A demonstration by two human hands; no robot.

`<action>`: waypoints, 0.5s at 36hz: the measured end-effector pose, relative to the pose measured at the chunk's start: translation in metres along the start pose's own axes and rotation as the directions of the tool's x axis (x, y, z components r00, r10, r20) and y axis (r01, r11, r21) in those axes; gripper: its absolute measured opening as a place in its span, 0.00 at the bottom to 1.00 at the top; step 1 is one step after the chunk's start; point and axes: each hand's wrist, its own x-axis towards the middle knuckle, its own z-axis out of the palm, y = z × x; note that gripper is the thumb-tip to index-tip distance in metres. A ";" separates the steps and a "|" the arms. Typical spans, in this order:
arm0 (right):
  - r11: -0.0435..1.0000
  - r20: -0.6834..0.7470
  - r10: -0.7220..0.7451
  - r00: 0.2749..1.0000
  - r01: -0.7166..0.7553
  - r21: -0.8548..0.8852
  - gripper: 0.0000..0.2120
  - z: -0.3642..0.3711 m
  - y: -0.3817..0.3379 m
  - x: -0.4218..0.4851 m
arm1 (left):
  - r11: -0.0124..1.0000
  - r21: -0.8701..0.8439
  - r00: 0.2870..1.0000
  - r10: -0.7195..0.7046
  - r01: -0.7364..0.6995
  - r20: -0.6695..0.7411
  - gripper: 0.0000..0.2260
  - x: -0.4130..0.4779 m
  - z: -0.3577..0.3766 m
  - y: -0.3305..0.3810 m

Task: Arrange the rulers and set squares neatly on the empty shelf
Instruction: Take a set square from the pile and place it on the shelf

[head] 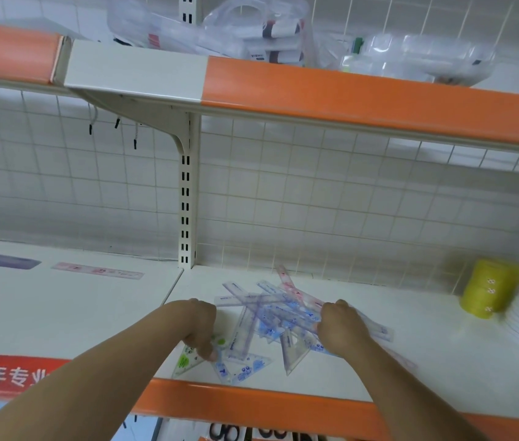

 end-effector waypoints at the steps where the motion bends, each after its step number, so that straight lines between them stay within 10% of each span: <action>1: 1.000 0.001 -0.001 1.000 0.001 0.003 0.12 0.000 0.000 0.000 | 1.000 0.004 1.000 -0.001 0.001 0.013 0.33 -0.001 0.000 -0.001; 18: 1.000 -0.012 0.013 1.000 -0.013 0.003 0.12 0.000 -0.002 -0.003 | 0.999 0.002 0.999 -0.033 0.033 0.034 0.29 -0.007 0.002 -0.009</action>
